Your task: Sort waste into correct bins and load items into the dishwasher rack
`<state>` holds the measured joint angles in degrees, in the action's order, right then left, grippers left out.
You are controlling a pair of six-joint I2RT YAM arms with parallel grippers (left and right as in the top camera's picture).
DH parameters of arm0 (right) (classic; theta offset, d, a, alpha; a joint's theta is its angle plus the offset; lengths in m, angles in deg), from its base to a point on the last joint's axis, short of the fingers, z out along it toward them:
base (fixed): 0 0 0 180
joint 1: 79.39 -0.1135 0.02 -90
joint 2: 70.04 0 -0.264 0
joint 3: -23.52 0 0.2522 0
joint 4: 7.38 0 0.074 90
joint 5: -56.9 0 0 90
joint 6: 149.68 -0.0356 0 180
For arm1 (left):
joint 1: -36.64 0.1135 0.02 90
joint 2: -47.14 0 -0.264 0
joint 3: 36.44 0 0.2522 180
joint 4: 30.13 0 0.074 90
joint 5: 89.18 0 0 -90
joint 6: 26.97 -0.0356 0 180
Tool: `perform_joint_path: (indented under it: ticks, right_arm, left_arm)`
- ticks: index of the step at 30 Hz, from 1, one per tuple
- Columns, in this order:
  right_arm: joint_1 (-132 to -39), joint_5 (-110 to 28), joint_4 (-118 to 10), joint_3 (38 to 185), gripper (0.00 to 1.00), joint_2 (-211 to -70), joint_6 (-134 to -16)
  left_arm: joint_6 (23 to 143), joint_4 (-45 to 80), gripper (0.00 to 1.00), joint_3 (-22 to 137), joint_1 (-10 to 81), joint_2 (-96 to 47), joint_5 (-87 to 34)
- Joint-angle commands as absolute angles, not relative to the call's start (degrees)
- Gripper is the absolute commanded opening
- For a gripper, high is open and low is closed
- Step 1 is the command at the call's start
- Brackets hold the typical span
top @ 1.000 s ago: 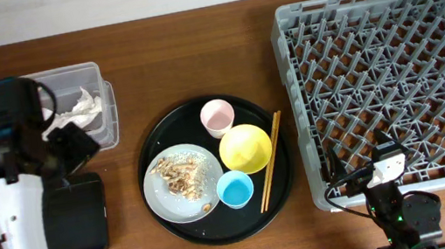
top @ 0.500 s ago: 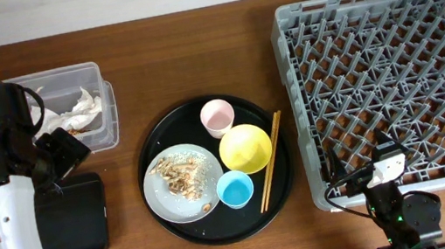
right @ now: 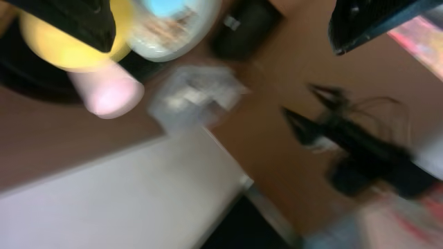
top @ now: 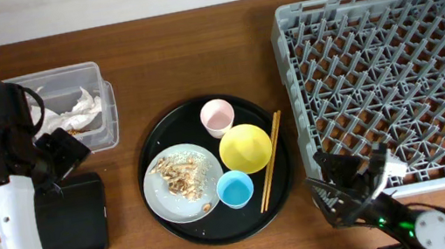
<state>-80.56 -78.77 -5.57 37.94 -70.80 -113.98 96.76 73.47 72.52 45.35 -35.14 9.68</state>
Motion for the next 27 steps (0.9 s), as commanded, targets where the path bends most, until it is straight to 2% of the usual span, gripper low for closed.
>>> perform_joint_path:
  ticks: [1, 3, 5, 9, 13, 16, 20, 22, 24, 27]
  right_arm:
    - [-80.9, -77.4, 13.9, 38.8, 0.99, -70.4, -126.6]
    - [-80.9, -72.1, 10.9, 44.0, 0.99, -71.1, -125.3]
    - [-80.9, -73.0, 2.1, 52.1, 0.98, -74.9, -117.7]
    - [-80.9, -81.9, -22.0, 73.7, 0.99, -93.4, -98.2]
    - [-83.5, -77.9, -50.3, 95.7, 0.98, -112.7, -82.6]
    - [-96.3, -55.6, -66.3, 105.9, 0.98, -123.6, -77.2]
    - [-122.9, -27.6, -69.9, 113.6, 0.98, -140.1, -80.9]
    - [-129.2, -24.0, -73.1, 118.7, 0.98, -148.6, -83.8]
    - [-133.9, -24.0, -84.3, 128.5, 0.98, -160.5, -87.7]
    - [-136.5, -24.6, -92.9, 135.1, 0.99, -169.4, -87.6]
  left_arm:
    - [97.5, 73.5, 0.99, 73.0, 45.6, -34.9, 10.5]
    - [97.5, 73.5, 0.99, 73.0, 45.6, -34.9, 10.5]
    - [97.5, 73.5, 0.99, 73.0, 45.6, -34.9, 10.5]
    - [97.5, 73.5, 0.99, 73.0, 45.6, -34.9, 10.5]
    - [97.5, 73.5, 0.99, 73.0, 45.6, -34.9, 10.5]
    - [97.5, 73.5, 0.99, 73.0, 45.6, -34.9, 10.5]
    - [97.5, 73.5, 0.99, 73.0, 45.6, -34.9, 10.5]
    - [97.5, 73.5, 0.99, 73.0, 45.6, -34.9, 10.5]
    - [97.5, 73.5, 0.99, 73.0, 45.6, -34.9, 10.5]
    - [97.5, 73.5, 0.99, 73.0, 45.6, -34.9, 10.5]
